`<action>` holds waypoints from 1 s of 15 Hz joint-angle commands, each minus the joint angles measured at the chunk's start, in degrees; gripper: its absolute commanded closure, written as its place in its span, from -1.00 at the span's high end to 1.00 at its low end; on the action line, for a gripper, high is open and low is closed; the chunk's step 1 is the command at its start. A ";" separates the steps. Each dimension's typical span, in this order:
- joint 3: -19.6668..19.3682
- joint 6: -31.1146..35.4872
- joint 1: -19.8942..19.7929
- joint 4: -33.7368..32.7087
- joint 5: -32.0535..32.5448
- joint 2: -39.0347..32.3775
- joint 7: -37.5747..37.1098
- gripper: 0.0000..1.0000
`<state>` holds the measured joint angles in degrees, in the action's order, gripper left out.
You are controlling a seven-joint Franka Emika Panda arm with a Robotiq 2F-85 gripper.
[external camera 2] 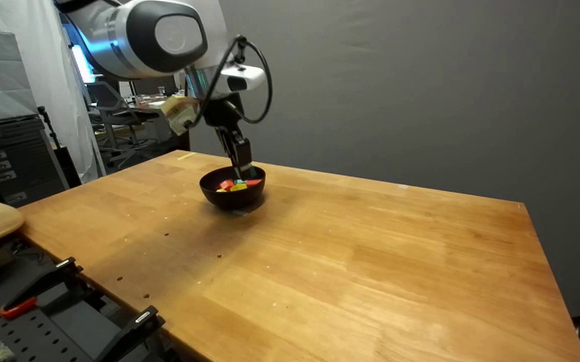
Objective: Put all the blocks inside the black bowl
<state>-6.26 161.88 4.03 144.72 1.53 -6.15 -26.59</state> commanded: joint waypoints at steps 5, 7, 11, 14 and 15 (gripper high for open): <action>-4.19 -4.91 11.51 -14.73 30.97 -5.51 -32.66 -0.53; 0.14 -10.80 9.47 -19.28 25.98 -9.97 -29.81 -0.53; 5.47 -17.75 7.78 -24.97 12.62 -16.34 -20.08 -0.54; 4.13 -19.67 9.29 -26.17 12.69 -17.28 -19.62 0.29; 2.89 -18.84 10.13 -25.11 14.52 -16.18 -21.36 0.40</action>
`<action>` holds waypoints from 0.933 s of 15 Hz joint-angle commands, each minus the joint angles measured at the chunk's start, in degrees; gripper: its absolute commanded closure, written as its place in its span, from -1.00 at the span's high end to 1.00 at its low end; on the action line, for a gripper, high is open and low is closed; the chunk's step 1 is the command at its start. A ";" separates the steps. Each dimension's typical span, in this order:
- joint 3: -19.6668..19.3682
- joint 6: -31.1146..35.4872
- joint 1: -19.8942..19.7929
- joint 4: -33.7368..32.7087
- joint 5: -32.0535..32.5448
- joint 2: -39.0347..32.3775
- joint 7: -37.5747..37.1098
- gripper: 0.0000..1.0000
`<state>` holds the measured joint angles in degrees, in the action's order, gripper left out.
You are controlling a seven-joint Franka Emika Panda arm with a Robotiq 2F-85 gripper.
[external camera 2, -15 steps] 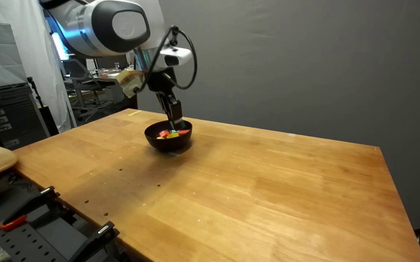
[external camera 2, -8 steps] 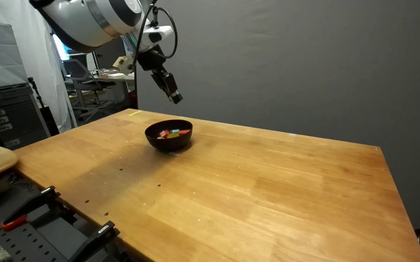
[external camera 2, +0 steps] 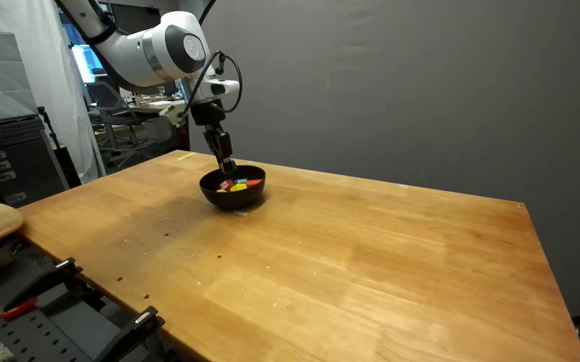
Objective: Put all the blocks inside the black bowl
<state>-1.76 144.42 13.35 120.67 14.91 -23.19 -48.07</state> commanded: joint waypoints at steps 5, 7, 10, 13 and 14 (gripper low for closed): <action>-4.48 -5.76 2.88 6.70 6.69 14.05 -9.34 1.00; -2.31 -10.79 1.42 8.73 6.15 19.29 -9.58 1.00; 0.87 -15.92 -0.61 13.66 4.19 29.19 -14.90 1.00; 3.86 -16.21 -3.31 11.91 2.85 27.62 -15.84 1.00; 4.81 -17.12 -3.86 13.59 1.96 30.59 -17.24 1.00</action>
